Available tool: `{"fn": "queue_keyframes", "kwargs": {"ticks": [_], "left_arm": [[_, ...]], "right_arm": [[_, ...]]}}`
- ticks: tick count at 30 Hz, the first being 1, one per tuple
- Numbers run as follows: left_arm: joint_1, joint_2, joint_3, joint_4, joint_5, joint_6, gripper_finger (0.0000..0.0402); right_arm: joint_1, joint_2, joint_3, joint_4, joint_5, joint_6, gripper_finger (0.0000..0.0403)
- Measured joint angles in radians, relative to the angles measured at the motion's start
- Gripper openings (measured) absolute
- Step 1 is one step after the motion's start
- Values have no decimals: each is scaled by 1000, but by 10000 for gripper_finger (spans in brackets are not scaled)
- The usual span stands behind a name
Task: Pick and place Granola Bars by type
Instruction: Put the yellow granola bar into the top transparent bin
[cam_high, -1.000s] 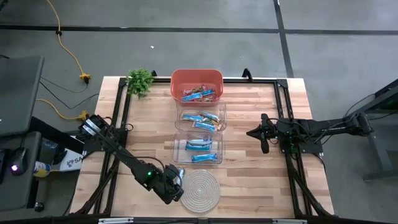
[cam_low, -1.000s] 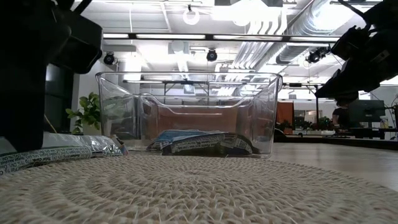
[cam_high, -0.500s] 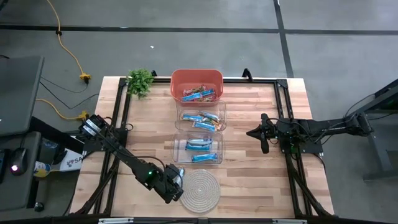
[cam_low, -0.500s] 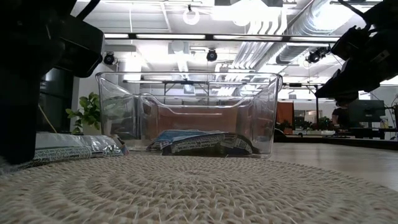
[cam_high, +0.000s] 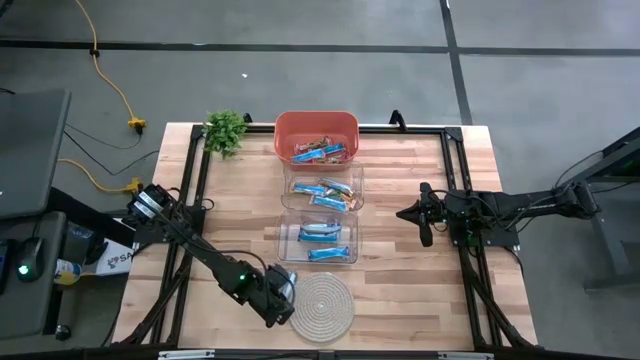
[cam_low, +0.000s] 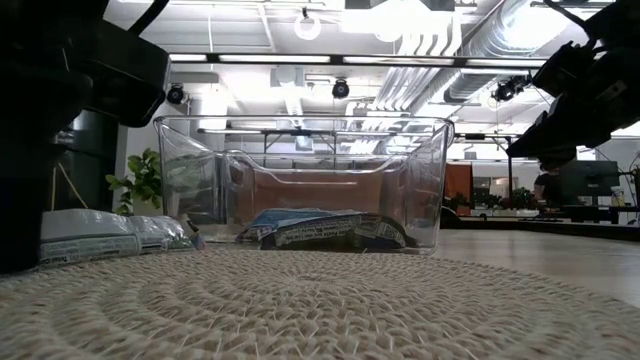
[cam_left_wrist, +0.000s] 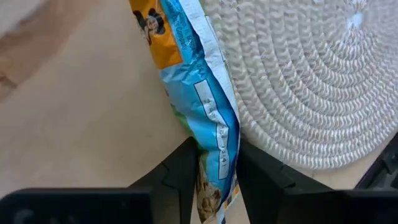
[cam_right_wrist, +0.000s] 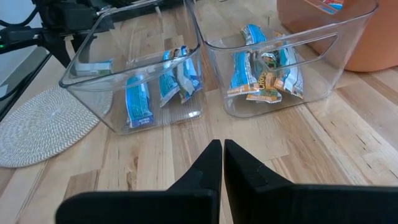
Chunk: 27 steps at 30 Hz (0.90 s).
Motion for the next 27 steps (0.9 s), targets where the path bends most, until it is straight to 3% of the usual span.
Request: {"fn": "queue_keyframes", "kwargs": {"ticks": [5,16,27], "left_arm": [[-2,2,19,0,71,35,100],[-2,-65,81,0,91,185,100],[-1,-211,82,248,177,463,100]], "right_arm": [[0,0,0,0,0,0,0],[0,1,0,1,0,0,0],[0,0,0,1,0,0,0]]}}
